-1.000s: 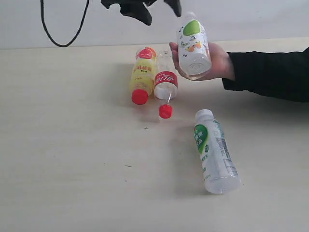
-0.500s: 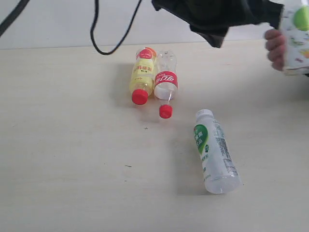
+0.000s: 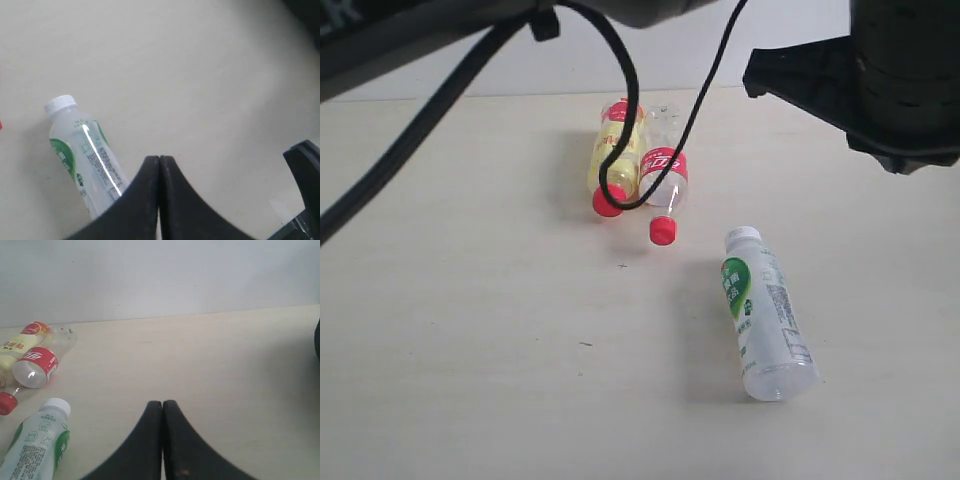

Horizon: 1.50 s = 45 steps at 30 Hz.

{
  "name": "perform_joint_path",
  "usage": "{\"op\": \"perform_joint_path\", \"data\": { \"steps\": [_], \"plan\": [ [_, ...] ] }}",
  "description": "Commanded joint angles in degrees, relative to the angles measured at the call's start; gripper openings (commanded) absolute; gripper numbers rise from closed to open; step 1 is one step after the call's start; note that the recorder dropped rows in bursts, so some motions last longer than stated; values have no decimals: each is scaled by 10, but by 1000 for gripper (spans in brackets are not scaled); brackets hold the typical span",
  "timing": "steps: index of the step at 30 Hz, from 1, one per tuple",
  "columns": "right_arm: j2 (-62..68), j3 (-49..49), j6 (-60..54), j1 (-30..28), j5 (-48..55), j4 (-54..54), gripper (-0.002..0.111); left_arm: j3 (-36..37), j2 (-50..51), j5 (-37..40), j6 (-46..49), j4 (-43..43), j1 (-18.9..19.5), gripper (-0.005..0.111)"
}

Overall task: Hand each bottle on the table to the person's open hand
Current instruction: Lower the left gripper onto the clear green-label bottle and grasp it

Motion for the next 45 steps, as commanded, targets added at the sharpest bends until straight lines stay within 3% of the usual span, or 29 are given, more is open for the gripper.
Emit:
{"op": "perform_joint_path", "data": {
  "steps": [1,13,18,21,29,32,40,45],
  "plan": [
    [1,2,-1,-2,-4,-3,0,8,-8,0,-32,-2,-9,1],
    [1,2,-1,-2,-4,-3,0,161,-1,0,-116,11,1,1],
    [1,2,-1,-2,-4,-3,0,183,18,0,-116,6,4,4],
    [1,2,-1,-2,-4,-3,0,183,24,0,-126,-1,12,15],
    [1,2,-1,-2,-4,-3,0,183,28,0,-142,-51,49,63],
    [1,2,-1,-2,-4,-3,0,183,29,-10,-142,-53,63,75],
    [1,2,-1,-2,-4,-3,0,183,58,-108,-144,-87,66,80],
    [1,2,-1,-2,-4,-3,0,183,90,-109,-144,-88,68,80]
  ]
}}
